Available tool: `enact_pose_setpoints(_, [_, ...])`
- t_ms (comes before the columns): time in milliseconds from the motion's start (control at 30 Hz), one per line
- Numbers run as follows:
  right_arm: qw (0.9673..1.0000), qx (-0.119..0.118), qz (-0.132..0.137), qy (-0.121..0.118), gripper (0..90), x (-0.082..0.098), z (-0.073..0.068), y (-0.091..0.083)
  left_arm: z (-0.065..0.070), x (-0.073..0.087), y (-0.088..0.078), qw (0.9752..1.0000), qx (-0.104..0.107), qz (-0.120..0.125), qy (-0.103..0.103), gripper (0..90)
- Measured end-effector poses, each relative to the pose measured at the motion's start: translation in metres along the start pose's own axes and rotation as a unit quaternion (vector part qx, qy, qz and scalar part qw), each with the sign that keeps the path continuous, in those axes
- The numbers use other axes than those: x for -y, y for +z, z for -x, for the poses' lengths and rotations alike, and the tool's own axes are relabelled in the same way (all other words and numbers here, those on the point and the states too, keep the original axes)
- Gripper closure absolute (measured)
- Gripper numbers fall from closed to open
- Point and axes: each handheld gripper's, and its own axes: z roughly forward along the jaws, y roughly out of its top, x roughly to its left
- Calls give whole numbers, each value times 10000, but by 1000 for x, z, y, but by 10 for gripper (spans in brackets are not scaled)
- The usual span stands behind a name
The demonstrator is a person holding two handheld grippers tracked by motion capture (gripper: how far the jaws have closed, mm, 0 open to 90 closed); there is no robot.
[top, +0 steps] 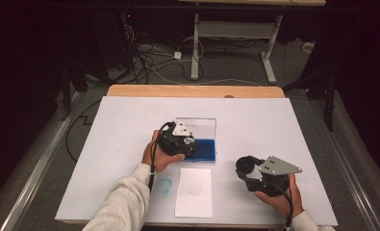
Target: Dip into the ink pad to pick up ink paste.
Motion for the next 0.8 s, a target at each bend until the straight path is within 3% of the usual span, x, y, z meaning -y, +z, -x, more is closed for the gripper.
enact_pose_setpoints(233, [10000,-5,-14,-11,382,1,0,0,-2,8,6,9999,-46,53,-155,543])
enact_pose_setpoints(433, [10000,-13,-22,-29,382,1,0,0,-2,8,7,9999,-90,77,-101,543])
enact_pose_setpoints(600, [10000,-34,-20,-52,382,0,0,0,-3,13,8,9995,-51,249,-192,543])
enact_pose_setpoints(667, [10000,-34,-13,-53,382,0,0,0,-5,22,6,9988,59,393,-295,543])
enact_pose_setpoints(800, [10000,-32,-23,-56,382,1,-1,0,-2,22,5,9992,-9,353,-209,543])
